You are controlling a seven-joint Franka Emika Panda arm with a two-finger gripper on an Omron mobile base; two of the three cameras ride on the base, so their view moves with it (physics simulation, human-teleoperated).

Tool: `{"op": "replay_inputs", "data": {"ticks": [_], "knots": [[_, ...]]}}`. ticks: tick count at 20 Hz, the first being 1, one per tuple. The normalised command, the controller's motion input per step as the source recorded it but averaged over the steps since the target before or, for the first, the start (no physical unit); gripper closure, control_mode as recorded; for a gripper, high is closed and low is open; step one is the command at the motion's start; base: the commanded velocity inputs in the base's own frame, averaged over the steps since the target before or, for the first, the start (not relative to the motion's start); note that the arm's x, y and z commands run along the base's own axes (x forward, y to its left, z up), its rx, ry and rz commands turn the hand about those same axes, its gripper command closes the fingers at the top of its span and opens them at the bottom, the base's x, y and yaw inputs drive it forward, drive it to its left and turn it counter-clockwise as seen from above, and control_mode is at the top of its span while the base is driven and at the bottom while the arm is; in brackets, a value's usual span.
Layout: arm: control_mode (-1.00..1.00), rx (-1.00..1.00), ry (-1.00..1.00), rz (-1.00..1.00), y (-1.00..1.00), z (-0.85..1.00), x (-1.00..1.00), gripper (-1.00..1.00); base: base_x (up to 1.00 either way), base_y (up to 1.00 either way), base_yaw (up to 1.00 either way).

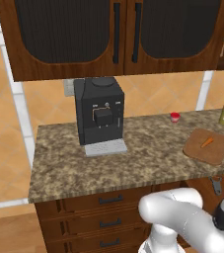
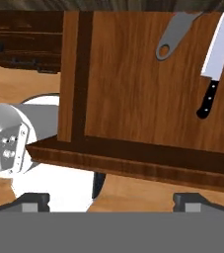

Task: Place the appropriate cutting tool for cutting the carrot skin on the cutting board.

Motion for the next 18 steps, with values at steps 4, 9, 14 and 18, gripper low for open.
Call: {"op": "replay_inputs", "data": {"ticks": [4, 9, 14, 18], "knots": [[-1.00, 0.01, 0.14, 0.00, 0.00, -0.85, 0.33, -1.00, 0.00, 0.00, 0.00], [-1.00, 0.00, 0.00, 0.00, -0.07, -0.70, 0.00, -1.00, 0.00, 0.00, 0.00], [-1.00, 0.00, 0.00, 0.00, 0.00, -0.73, 0.00, -1.00, 0.00, 0.00, 0.00], [-1.00, 0.00, 0.00, 0.00, -0.01, -0.48, 0.02, -1.00, 0.00, 0.00, 0.00]]}}
